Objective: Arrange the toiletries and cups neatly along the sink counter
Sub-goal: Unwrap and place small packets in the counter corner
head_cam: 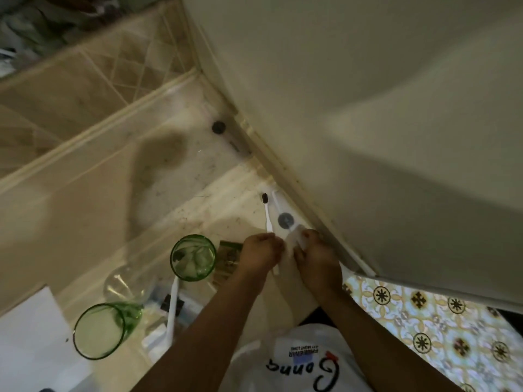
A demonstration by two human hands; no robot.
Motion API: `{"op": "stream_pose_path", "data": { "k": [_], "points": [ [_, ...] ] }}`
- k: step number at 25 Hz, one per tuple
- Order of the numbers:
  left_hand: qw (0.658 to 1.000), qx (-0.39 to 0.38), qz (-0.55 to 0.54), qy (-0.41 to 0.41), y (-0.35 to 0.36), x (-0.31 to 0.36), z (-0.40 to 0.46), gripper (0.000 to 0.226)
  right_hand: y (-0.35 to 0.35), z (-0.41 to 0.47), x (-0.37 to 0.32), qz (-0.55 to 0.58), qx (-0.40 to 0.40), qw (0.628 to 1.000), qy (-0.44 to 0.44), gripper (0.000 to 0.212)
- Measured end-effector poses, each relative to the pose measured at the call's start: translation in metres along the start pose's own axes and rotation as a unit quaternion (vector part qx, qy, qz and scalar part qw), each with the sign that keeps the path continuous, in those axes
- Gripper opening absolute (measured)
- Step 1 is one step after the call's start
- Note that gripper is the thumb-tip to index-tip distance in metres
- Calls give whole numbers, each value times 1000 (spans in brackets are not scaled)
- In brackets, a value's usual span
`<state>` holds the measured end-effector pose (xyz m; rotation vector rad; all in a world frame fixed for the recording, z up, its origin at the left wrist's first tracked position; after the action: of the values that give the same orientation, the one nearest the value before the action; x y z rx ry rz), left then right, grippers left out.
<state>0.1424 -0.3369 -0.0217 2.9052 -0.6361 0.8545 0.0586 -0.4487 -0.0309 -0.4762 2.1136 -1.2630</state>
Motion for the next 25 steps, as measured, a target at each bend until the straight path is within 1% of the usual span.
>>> {"op": "stream_pose_path", "data": {
  "k": [2,4,5,7,10,13,15,17,19,21,22,25],
  "points": [
    [1000,-16,5,9,0,-4,-2,17,0,3,6,29,-12,999,42,37],
    [999,-35,7,23,1,-9,-4,16,3,2,11,97,-48,989,103,27],
    [999,-34,11,27,1,-10,-5,17,5,1,12,111,-67,985,114,24],
    [998,-25,40,37,2,-10,-3,17,8,-1,15,119,-90,983,109,25],
    [993,-37,94,68,5,-13,-2,12,4,-6,13,168,-101,978,66,29],
    [985,-33,134,108,6,-5,-4,25,-3,-12,13,223,-102,969,40,21],
    [988,-23,89,126,2,4,-5,27,-8,-15,10,274,-131,952,38,17],
    [991,-29,18,132,-5,15,-8,20,-17,-15,2,351,-163,921,48,24],
    [988,-38,-24,151,-12,28,-11,16,-25,-11,-6,394,-175,902,37,26],
    [986,-29,-44,160,-22,40,-12,18,-32,-6,-13,405,-190,894,28,11],
    [985,-17,-51,164,-27,47,-12,19,-34,-2,-15,414,-198,888,23,10],
    [983,21,-79,163,-48,62,-6,15,-35,7,-24,435,-221,873,-3,28]
  ]
}}
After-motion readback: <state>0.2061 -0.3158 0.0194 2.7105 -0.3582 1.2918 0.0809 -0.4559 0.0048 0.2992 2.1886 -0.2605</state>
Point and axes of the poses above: each hand's wrist, its own z-axis towards the middle knuckle, its own y-axis out of the palm, x = y × z, the point moved 4 cm from there along z, towards the middle knuckle, and after that the axes turned 3 degrees about x, right-handed, at the moved point
